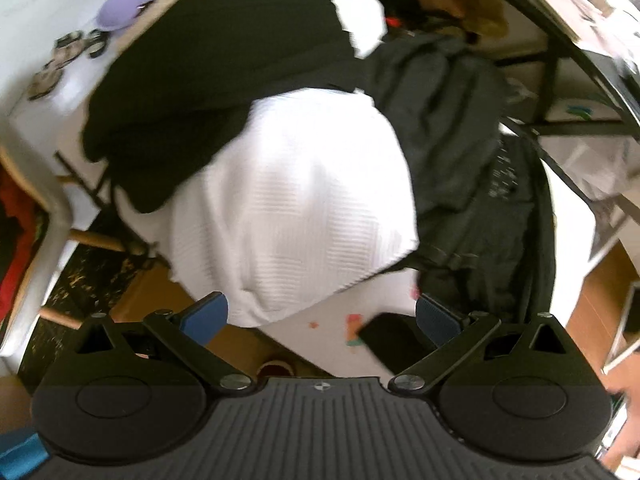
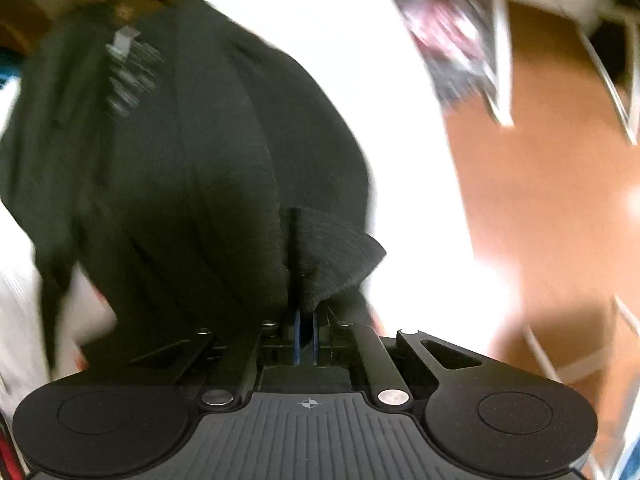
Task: Fold clothes
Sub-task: 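Close the right gripper on the black sweater and lift it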
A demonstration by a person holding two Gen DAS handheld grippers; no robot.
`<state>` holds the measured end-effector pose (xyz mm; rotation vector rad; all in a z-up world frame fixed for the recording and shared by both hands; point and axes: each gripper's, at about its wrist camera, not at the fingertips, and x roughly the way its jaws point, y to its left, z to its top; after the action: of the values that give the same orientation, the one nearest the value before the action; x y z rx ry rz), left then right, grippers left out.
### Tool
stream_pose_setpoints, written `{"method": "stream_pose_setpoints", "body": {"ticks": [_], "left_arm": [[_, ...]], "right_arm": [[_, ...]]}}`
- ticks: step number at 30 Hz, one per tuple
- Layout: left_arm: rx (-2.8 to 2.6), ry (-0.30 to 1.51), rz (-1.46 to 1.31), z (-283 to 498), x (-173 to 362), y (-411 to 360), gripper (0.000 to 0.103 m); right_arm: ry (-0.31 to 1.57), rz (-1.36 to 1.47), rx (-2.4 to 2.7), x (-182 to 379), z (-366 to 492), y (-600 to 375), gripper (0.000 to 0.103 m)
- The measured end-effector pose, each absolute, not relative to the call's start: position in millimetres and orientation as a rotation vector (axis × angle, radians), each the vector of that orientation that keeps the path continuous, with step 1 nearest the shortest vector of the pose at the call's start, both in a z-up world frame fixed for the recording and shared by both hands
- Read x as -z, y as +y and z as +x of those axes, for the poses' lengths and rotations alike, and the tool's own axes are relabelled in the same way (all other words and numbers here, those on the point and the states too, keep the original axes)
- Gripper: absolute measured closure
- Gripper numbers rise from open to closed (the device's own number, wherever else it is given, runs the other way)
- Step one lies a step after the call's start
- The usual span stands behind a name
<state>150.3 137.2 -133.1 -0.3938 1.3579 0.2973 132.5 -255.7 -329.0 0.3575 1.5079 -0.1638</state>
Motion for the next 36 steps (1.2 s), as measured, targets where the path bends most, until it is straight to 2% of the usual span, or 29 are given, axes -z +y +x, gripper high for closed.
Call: {"method": "stream_pose_setpoints", "body": {"ticks": [3, 4, 6, 8, 12, 14, 19, 23, 24, 25, 26, 28, 31, 36], "left_arm": [[-0.251, 1.35, -0.395, 153.4, 131.3, 125.8, 0.001], [-0.246, 1.348, -0.386, 154.1, 130.5, 123.3, 0.001], [-0.246, 1.346, -0.377, 153.9, 129.1, 120.6, 0.001], [-0.26, 1.346, -0.376, 151.2, 127.9, 121.3, 0.001], [-0.332, 1.354, -0.374, 142.3, 128.0, 128.6, 0.001], [-0.367, 1.37, -0.365, 136.9, 131.3, 131.8, 0.001], [-0.448, 1.384, -0.386, 123.7, 135.1, 140.1, 0.001], [-0.525, 1.389, -0.408, 112.8, 138.7, 145.4, 0.001], [-0.529, 1.397, -0.414, 111.5, 141.8, 144.5, 0.001], [-0.521, 1.41, -0.407, 111.5, 145.2, 141.7, 0.001], [-0.509, 1.427, -0.387, 112.8, 148.4, 137.7, 0.001], [-0.488, 1.439, -0.354, 116.2, 150.0, 131.4, 0.001], [-0.455, 1.409, -0.349, 122.6, 145.8, 127.6, 0.001], [-0.395, 1.368, -0.191, 145.3, 142.3, 114.6, 0.001]], "right_arm": [[1.625, 0.373, 0.181, 331.0, 104.0, -269.5, 0.097], [1.635, 0.364, 0.18, 328.4, 104.5, -269.5, 0.092], [1.603, 0.335, 0.18, 318.5, 112.0, -266.9, 0.078], [1.492, 0.28, 0.167, 301.5, 133.5, -257.8, 0.048], [1.3, 0.149, 0.038, 280.5, 194.5, -225.1, 0.037], [1.242, 0.09, -0.027, 280.3, 226.0, -205.2, 0.024], [1.108, -0.147, -0.149, 299.7, 289.3, -146.3, 0.023], [1.1, -0.218, -0.164, 332.7, 343.7, -107.7, 0.019], [1.116, -0.185, -0.141, 340.2, 352.9, -106.3, 0.019], [1.133, -0.148, -0.116, 346.9, 360.5, -105.5, 0.026], [1.153, -0.071, -0.079, 350.3, 366.6, -111.2, 0.054], [1.191, 0.097, -0.003, 355.8, 378.3, -124.8, 0.098], [1.139, 0.376, 0.05, 335.1, 364.9, -154.4, 0.099], [0.942, 0.434, 0.001, 269.7, 322.3, -180.4, 0.1]]}}
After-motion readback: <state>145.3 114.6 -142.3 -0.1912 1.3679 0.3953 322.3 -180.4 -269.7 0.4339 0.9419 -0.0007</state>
